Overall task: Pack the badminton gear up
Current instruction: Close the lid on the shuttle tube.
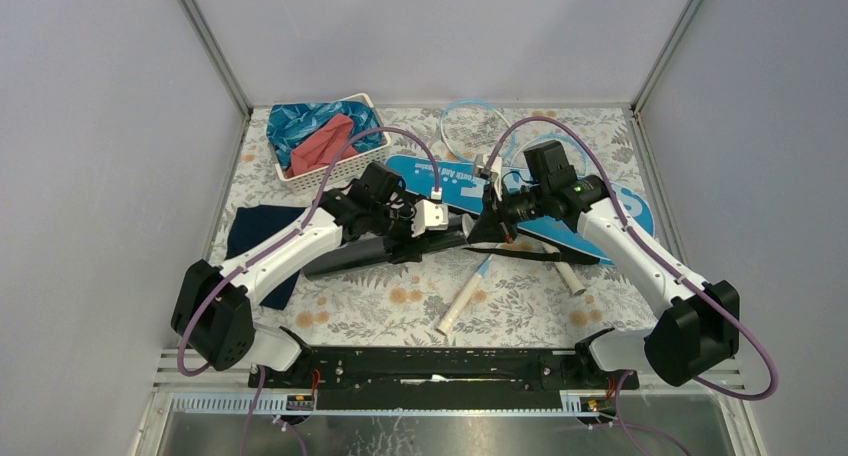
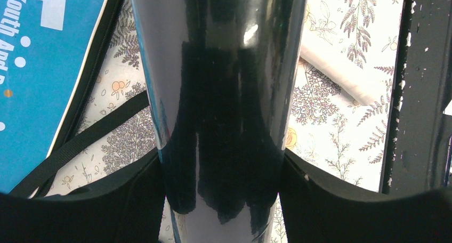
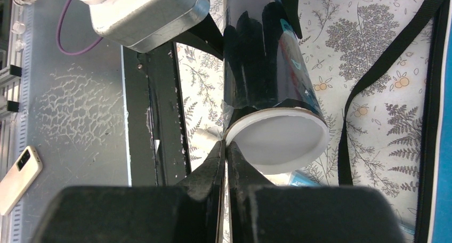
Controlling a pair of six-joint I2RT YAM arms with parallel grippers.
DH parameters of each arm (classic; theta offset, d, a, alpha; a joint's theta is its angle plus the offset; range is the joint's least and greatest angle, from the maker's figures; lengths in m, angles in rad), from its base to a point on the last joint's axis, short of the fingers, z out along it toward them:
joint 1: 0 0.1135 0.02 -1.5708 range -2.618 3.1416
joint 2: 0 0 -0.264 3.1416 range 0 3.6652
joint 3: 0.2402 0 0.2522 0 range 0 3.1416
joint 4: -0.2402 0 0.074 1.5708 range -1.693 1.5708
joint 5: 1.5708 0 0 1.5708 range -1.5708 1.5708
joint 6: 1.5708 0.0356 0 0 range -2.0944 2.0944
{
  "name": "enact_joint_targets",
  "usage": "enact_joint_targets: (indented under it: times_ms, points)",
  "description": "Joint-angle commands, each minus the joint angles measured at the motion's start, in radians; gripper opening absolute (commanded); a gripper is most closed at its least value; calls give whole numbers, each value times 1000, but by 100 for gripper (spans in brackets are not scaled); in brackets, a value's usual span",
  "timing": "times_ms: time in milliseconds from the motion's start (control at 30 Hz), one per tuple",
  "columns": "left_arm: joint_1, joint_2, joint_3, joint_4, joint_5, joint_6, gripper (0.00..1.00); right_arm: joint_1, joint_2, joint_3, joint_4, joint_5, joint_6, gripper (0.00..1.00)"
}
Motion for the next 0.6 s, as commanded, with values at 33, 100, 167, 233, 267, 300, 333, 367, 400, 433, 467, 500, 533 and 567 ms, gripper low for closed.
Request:
enact_joint_targets:
  times_ms: [33,100,167,233,267,300,333,367,400,433,467,500,533,567]
  points:
    - [-7,-36,0,116,102,10,0,16,13,-27,83,-98,27,0]
    - [-7,-36,-3,124,116,1,0,16,14,-38,98,-115,30,0]
    - [-7,-38,-7,136,131,-8,0,17,15,-47,112,-136,32,0]
    - [-6,-38,-14,151,148,-22,0,18,15,-59,139,-159,42,0]
    - [-6,-38,-17,159,155,-28,0,18,15,-65,150,-166,49,0]
    - [-6,-37,-20,167,161,-37,0,17,16,-71,159,-173,52,0]
    - [-6,-37,-23,175,164,-46,0,18,15,-76,168,-181,54,0]
    - [-4,-36,-24,184,166,-57,0,17,14,-82,178,-189,60,0]
    - [-2,-33,-24,192,171,-68,0,18,12,-87,190,-194,66,0]
    - [1,-31,-23,201,178,-80,0,17,10,-91,201,-198,72,0]
    - [7,-27,-22,211,189,-94,0,18,8,-96,213,-200,80,0]
    - [11,-22,-21,220,199,-106,0,18,6,-99,226,-199,91,0]
    - [18,-18,-21,228,211,-117,0,16,4,-100,237,-193,101,0]
    - [27,-15,-20,238,225,-129,0,17,1,-100,246,-181,111,0]
